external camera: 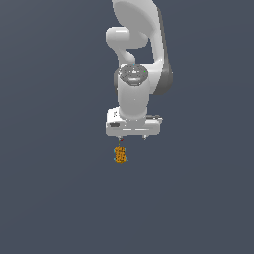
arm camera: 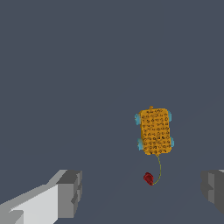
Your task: Pick up the object and move it to a goal position.
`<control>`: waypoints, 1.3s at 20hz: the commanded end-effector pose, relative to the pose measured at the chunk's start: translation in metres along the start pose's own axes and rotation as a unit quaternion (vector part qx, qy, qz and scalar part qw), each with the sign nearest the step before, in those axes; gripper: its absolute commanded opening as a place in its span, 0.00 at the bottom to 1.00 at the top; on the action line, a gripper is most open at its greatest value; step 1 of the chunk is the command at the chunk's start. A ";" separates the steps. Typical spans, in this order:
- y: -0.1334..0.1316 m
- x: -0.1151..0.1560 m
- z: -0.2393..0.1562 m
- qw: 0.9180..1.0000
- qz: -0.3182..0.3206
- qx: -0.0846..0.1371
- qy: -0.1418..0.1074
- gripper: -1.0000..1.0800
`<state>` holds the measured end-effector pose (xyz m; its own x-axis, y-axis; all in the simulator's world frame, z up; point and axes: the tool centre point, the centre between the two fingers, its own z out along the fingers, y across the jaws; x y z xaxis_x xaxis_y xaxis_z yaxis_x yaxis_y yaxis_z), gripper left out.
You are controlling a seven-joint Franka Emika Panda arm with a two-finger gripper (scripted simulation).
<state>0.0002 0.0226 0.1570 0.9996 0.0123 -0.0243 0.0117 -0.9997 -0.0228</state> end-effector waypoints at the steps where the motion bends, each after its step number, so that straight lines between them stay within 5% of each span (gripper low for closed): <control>1: 0.000 0.000 0.000 1.000 0.000 0.000 0.000 0.96; 15: 0.027 0.014 -0.025 0.999 0.028 -0.002 0.027 0.96; 26: 0.043 0.003 0.029 1.000 -0.006 -0.008 0.020 0.96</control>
<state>0.0061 -0.0166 0.1387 0.9998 0.0100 0.0197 0.0101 -0.9999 -0.0083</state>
